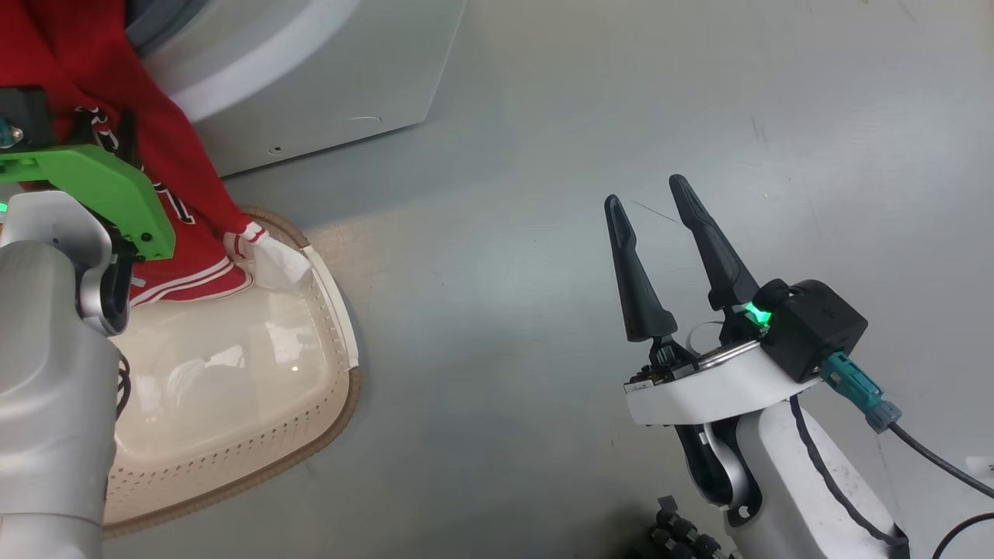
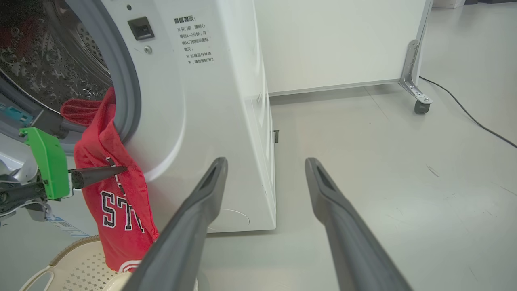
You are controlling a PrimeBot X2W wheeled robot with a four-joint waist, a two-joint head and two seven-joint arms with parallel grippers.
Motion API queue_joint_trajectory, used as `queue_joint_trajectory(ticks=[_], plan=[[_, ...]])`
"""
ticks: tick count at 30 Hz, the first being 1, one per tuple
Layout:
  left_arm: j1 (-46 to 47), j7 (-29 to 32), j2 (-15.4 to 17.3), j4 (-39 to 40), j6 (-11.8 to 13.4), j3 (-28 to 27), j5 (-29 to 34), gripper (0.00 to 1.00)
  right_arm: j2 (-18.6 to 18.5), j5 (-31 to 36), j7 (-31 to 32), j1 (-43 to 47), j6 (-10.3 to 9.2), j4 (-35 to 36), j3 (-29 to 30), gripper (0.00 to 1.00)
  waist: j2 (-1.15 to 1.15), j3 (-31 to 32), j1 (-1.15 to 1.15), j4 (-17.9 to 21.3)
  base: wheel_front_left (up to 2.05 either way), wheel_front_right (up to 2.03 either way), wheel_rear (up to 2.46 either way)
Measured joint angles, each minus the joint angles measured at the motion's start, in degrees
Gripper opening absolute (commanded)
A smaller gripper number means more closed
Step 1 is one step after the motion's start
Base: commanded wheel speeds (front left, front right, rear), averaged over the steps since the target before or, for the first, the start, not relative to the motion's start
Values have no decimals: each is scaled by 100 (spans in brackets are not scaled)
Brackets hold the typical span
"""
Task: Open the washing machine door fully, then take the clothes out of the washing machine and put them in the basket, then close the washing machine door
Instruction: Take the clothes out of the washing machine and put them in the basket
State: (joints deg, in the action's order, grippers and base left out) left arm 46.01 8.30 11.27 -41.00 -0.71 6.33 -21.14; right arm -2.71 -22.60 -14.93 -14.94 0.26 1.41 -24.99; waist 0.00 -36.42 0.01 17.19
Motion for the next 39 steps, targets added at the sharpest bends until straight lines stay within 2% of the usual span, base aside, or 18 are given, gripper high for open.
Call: queue_joint_trajectory(ticks=[7,11,17,28,39], plan=[[98,-215,-7,-247,-1,65,45,0,-1,-1,0,-73,-43,-21,-1,100,0,-29,0,-8,0,0,0],[100,-499,-118,-319,-19,142,102,0,-1,0,0,-104,-93,-56,82,100,0,-15,0,-69,0,0,0],[74,-1089,-275,-312,-162,221,132,0,-1,68,0,-104,-100,-116,210,100,0,53,0,-236,0,0,0],[-388,-2269,-683,-136,-222,330,159,0,-8,318,0,-102,-93,-294,489,100,0,252,0,-720,0,0,0],[-630,-2305,-850,508,-320,488,261,0,-12,512,0,21,-35,-509,666,100,0,659,-1,-1181,0,0,0]])
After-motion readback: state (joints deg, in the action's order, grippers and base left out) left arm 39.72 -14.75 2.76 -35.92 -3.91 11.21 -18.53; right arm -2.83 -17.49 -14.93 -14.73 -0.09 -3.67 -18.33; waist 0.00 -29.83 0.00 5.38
